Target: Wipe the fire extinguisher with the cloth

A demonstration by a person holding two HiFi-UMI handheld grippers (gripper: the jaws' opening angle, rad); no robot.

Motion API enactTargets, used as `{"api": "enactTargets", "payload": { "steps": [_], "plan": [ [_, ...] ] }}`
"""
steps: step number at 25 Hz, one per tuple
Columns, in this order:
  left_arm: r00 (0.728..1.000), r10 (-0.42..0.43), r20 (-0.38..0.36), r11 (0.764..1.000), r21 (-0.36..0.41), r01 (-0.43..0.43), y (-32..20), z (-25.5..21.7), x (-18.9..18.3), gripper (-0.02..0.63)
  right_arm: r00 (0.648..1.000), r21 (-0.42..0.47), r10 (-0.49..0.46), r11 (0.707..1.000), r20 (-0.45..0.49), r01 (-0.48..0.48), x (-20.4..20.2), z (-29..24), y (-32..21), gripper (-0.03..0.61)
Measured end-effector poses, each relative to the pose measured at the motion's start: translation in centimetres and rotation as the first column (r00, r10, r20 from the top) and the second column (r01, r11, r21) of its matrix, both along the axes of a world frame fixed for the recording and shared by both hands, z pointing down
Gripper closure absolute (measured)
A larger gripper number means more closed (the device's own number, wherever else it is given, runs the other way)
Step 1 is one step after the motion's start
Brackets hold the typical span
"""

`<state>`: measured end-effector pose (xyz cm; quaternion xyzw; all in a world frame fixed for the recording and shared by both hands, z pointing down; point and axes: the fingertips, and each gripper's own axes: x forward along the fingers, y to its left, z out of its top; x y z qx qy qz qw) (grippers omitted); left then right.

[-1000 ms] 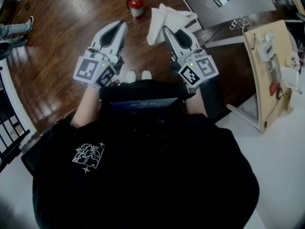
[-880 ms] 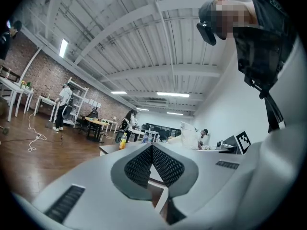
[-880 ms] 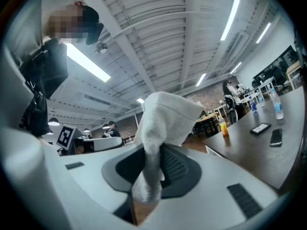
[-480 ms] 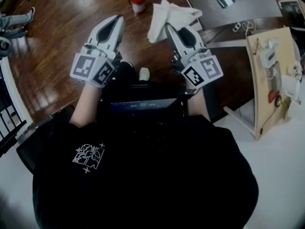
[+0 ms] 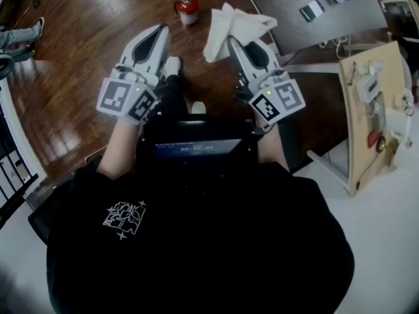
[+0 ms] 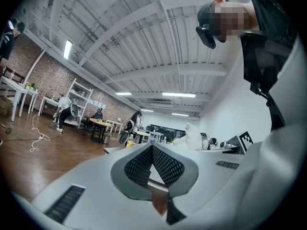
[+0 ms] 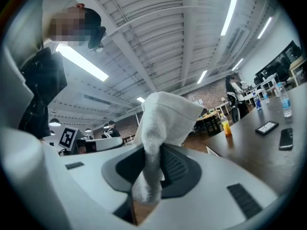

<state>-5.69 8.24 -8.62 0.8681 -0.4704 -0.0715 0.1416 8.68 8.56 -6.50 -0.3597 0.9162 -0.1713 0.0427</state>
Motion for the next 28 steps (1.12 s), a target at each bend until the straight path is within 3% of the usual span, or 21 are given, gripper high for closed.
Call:
{"api": "enactTargets", "payload": {
  "steps": [8, 14, 28],
  "plan": [
    [0.999, 0.040, 0.022, 0.998, -0.056, -0.038, -7.7, 6.6, -3.3, 0.615, 0.999, -0.031, 0.023, 0.999, -0.028, -0.024, -3.5, 4.9, -8.0, 0.474],
    [0.998, 0.053, 0.020, 0.997, -0.049, -0.052, -13.3, 14.6, -5.5, 0.615, 0.999, -0.023, 0.023, 0.999, -0.026, -0.024, -5.8, 13.0, -14.2, 0.474],
    [0.995, 0.081, 0.050, 0.997, -0.002, -0.081, -23.3, 46.2, -8.0, 0.615, 1.000, 0.007, 0.007, 1.000, -0.025, -0.007, -7.5, 45.7, -24.4, 0.475]
  ]
}}
